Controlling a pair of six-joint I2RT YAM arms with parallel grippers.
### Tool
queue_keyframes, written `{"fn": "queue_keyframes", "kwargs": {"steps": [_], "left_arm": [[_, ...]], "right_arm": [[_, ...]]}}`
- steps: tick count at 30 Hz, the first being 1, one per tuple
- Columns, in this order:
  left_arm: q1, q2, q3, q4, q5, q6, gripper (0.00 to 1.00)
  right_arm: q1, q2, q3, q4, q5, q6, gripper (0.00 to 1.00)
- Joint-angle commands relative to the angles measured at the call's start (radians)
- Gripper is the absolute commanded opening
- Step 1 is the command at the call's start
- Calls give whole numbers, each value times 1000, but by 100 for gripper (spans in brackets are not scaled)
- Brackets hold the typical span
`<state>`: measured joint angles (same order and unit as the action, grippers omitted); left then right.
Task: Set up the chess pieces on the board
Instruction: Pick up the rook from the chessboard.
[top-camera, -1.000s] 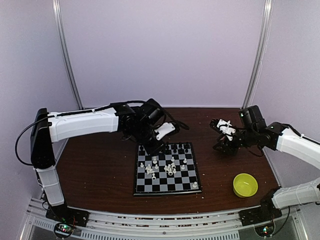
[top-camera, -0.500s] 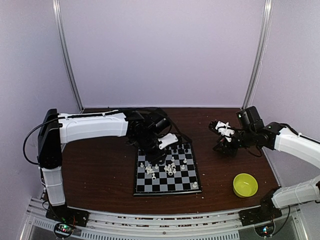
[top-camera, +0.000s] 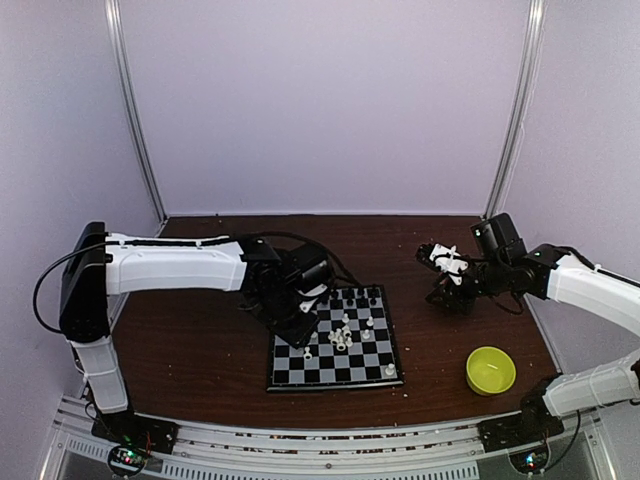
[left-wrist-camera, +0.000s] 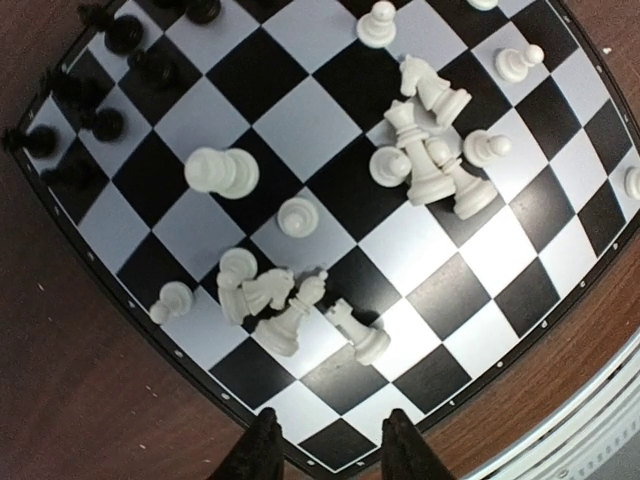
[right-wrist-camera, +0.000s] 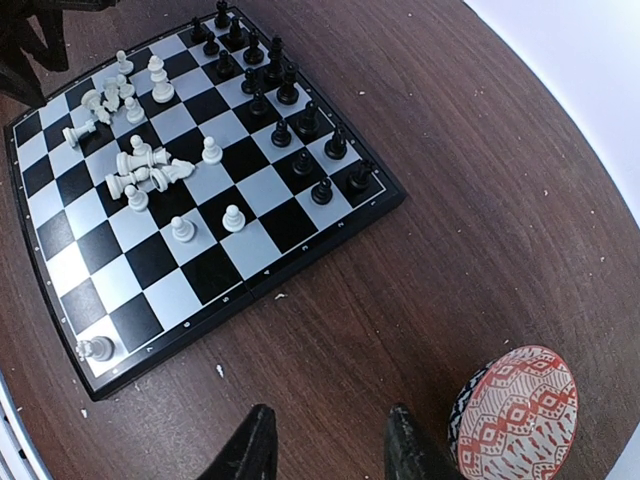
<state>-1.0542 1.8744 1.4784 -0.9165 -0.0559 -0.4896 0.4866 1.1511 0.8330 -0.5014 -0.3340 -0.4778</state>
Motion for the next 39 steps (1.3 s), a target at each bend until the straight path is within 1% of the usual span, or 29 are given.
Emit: {"fn": "queue_keyframes", "kwargs": {"steps": [1,8,15,29,39], "left_arm": [[-13,-19,-41,53,24,-231,34],[-13,12,-31,76,66,-283,33],[-13,63,-2,73,106,-291,32],[-13,183,94,-25,43,-274,30],[-14,201,89,-71,19,-270,27]], "right_arm": [[-3,7,1,-3,12,-12,36],[-3,-3,-4,-3,7,-19,36],[-3,-3,-7,-5,10,-25,36],[-3,15,-3,-18,6,-36,36],[-3,25,1,-21,3,-39,36]]}}
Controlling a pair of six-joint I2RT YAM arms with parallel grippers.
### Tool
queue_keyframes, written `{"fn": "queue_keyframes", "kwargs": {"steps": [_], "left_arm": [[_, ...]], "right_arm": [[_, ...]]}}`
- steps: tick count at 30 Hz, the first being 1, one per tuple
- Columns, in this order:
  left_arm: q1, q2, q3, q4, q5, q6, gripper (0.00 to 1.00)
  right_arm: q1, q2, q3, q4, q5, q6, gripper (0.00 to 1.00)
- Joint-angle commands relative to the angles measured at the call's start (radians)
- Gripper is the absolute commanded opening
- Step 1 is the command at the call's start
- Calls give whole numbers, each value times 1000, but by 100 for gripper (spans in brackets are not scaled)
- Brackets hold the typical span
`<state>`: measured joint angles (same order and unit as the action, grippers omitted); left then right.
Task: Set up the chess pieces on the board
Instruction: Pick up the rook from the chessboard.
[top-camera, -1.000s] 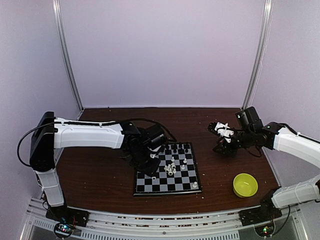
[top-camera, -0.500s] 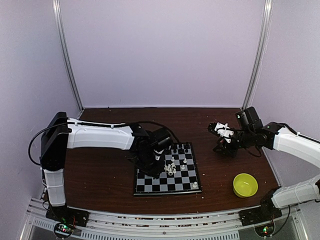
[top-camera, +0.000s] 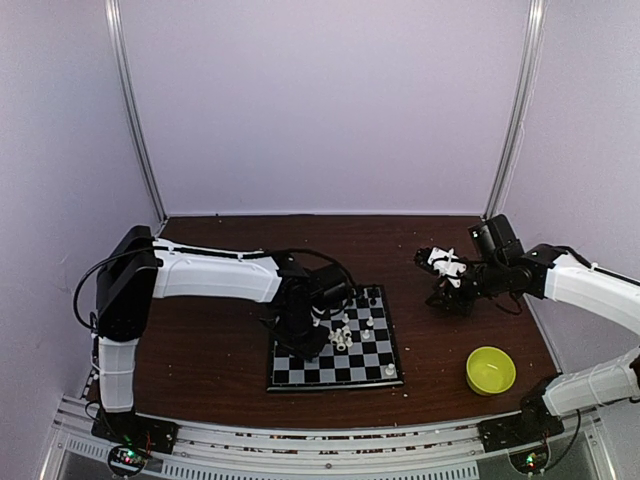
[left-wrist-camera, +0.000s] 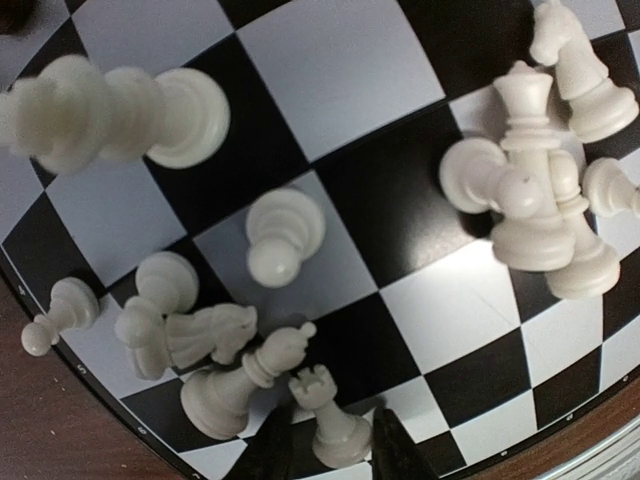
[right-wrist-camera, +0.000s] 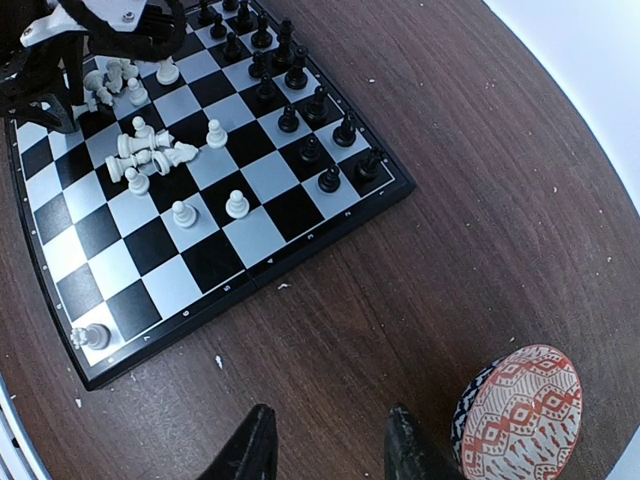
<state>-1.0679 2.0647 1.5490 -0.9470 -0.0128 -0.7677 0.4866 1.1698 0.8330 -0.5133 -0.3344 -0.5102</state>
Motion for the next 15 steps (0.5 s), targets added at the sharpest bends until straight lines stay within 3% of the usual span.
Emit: {"fn": "queue_keyframes", "kwargs": {"steps": [1,15], "left_arm": [[0,11,18,-45,-24,10,27],[0,30,-2,-44,9,42,19]], "right_arm": [[-3,8,1,-9,3,-8,36],[-3,15,2,-16,-2,-10,36]]}}
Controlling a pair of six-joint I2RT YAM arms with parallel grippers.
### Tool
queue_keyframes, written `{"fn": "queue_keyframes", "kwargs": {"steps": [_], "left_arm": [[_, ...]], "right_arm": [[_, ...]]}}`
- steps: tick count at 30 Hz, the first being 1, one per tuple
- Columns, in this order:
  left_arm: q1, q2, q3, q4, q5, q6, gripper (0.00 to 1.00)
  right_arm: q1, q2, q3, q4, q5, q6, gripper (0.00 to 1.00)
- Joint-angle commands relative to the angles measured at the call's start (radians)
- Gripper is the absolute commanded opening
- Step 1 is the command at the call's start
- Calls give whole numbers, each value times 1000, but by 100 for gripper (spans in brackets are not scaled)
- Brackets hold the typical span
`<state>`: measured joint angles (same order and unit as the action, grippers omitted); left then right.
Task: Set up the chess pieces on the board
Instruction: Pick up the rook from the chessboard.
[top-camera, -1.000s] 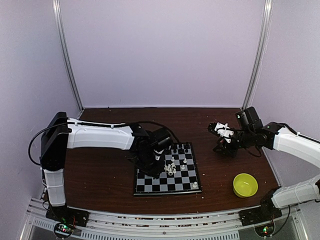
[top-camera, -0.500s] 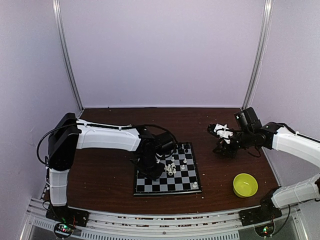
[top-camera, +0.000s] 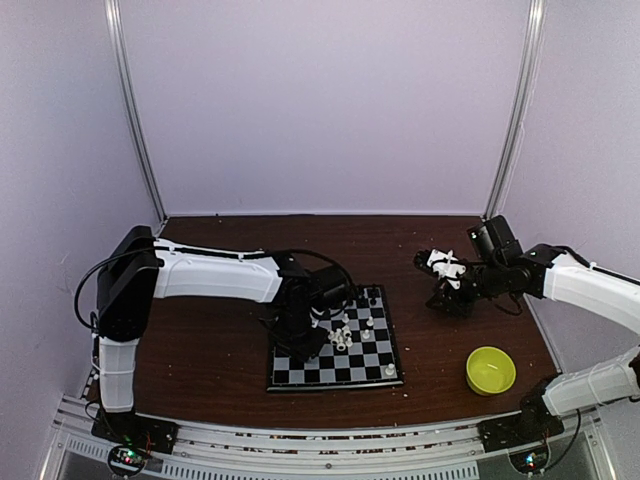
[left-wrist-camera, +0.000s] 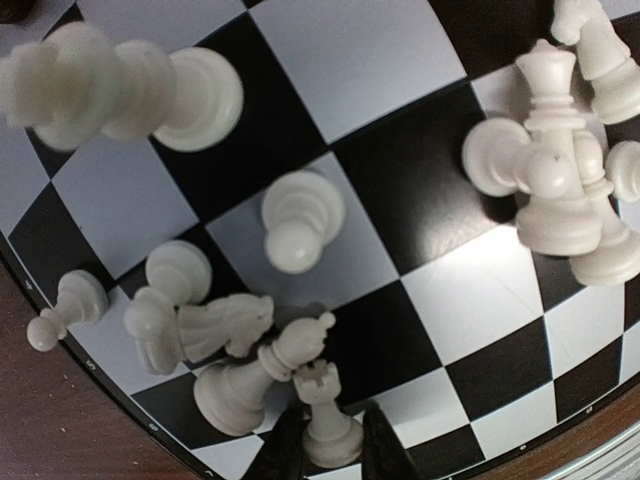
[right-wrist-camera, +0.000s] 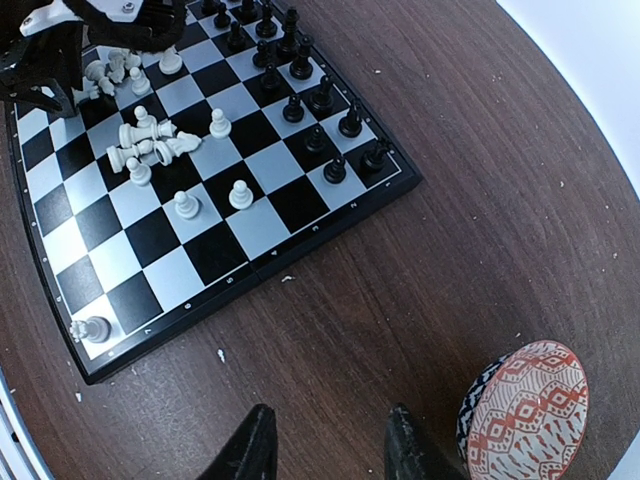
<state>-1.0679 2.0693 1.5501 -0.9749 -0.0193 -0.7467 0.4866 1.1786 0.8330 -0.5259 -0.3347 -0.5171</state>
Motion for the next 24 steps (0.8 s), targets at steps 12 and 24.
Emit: {"fn": "queue_keyframes", "kwargs": {"steps": [12,24], "left_arm": [[-12,-162,-178,203,22,261,12],[-29,-475,-467,737,84,416,13]], "right_arm": [[-7,-43,20,-1,-34,72,35],[-8,109,275,-151,-386,332,37]]}}
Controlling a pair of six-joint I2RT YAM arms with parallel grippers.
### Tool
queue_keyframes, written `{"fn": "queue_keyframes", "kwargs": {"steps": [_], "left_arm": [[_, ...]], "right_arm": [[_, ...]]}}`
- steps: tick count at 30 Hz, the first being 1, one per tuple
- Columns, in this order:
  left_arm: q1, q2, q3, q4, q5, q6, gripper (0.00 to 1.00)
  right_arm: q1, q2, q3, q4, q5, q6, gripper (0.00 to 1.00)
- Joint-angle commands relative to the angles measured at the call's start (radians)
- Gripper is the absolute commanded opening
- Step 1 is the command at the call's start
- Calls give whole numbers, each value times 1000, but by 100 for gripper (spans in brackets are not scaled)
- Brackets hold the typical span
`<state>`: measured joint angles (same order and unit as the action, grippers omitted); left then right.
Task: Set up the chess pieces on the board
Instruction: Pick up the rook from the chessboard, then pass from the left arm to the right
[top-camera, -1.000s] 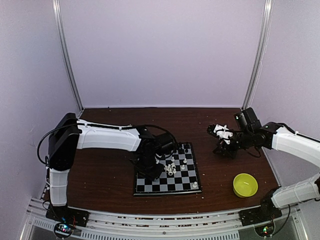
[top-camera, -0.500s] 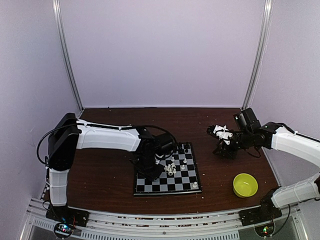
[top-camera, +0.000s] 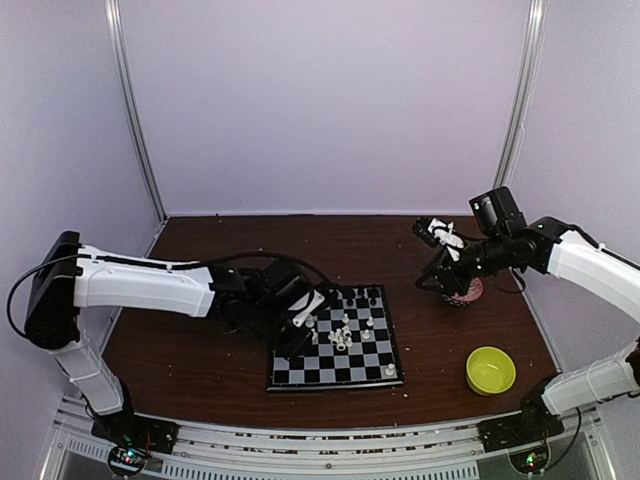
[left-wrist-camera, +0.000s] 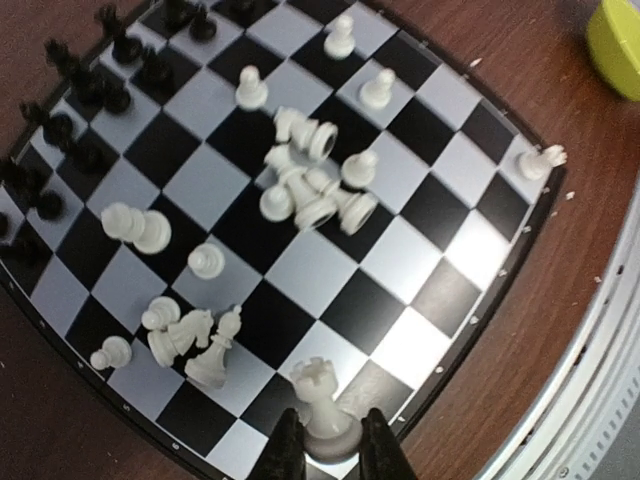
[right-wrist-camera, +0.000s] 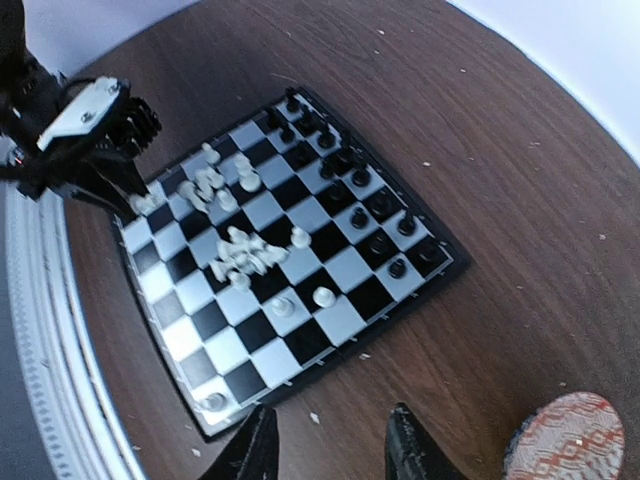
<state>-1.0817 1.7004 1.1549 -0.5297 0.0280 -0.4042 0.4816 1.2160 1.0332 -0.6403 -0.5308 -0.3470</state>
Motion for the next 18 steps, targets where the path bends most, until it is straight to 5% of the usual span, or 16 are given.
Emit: {"fn": "queue_keyframes", "kwargs": {"steps": [1,9,18], "left_arm": [[-15,-122,-84,325,34,78,12],[-20,-139,-92,455,11,86,12],[-41,-123,-65,483,8,76,13]], "right_arm": [[-2,108,108,-48,-236,193,37],[85,426,409,-180,-451,345,39],[193,517,450,-139,-532,446,43]]}}
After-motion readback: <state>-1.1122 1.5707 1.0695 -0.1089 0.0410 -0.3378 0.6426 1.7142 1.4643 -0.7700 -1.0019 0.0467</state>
